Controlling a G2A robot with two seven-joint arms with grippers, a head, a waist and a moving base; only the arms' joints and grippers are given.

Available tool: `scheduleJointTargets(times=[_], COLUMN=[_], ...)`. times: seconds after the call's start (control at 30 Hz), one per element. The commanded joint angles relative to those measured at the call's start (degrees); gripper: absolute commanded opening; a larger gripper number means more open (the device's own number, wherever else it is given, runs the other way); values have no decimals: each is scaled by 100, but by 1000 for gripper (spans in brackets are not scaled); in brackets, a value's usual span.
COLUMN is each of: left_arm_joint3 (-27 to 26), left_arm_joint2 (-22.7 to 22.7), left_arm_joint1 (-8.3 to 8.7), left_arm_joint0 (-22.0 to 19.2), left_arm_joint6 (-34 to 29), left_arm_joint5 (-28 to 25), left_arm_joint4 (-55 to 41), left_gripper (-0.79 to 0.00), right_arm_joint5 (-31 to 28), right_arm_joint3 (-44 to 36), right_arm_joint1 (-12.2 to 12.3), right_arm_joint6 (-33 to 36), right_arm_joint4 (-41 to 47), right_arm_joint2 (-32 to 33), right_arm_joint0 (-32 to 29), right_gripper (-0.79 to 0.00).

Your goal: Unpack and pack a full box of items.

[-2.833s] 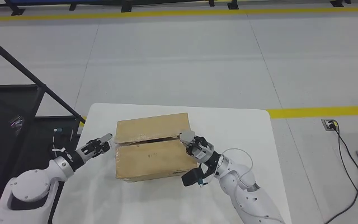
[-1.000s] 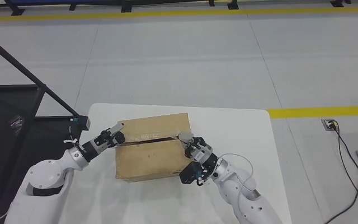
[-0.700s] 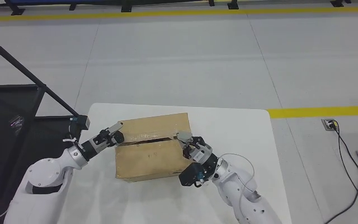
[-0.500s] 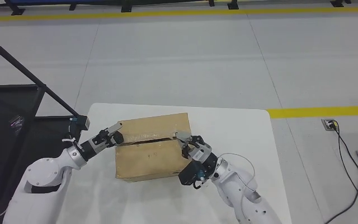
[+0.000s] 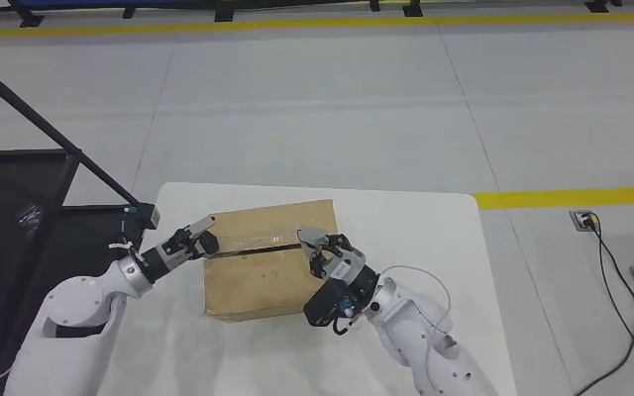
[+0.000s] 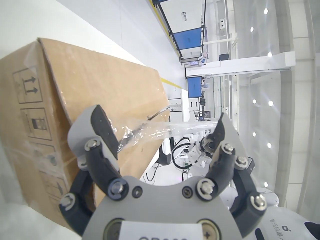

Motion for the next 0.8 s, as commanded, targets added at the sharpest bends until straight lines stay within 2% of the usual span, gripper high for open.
scheduleJointTargets(times=[0.0, 0.27, 0.57, 0.77], left_arm_joint3=[15, 37, 51, 42], left_arm_joint2=[-5, -7, 42, 62], left_arm_joint1=[4, 21, 33, 38], left_arm_joint0=[-3, -15, 12, 37], left_arm_joint6=[-20, -68, -124, -102], left_arm_joint5=[2, 30, 29, 33], left_arm_joint4=[-12, -27, -14, -32], left_gripper=[0, 0, 0, 0], right_arm_joint5=[-63, -586, -808, -1074], right_arm_joint3=[41, 358, 640, 767], right_arm_joint1=[0, 29, 70, 87], right_arm_joint6=[137, 569, 611, 1032], right_arm_joint4=[69, 410, 568, 785], right_arm_joint2=[23, 231, 437, 528], right_arm_joint0=[-5, 84, 207, 233], right_gripper=[-785, -785, -785, -785])
